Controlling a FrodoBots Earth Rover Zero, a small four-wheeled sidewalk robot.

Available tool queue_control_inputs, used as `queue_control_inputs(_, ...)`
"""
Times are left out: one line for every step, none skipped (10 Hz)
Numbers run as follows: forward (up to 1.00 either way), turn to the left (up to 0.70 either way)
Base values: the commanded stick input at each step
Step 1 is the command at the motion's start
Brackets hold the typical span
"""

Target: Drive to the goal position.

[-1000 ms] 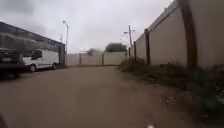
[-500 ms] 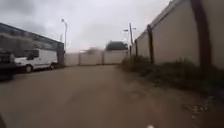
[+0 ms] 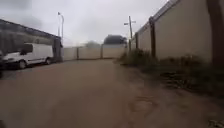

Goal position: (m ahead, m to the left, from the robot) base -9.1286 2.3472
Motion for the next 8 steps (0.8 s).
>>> queue_control_inputs(0.00, 0.45)
queue_control_inputs(0.00, 0.45)
queue_control_inputs(0.00, 0.45)
queue_control_inputs(0.00, 0.45)
queue_control_inputs(0.00, 0.45)
queue_control_inputs(0.00, 0.45)
queue_control_inputs(0.00, 0.45)
queue_control_inputs(0.00, 0.45)
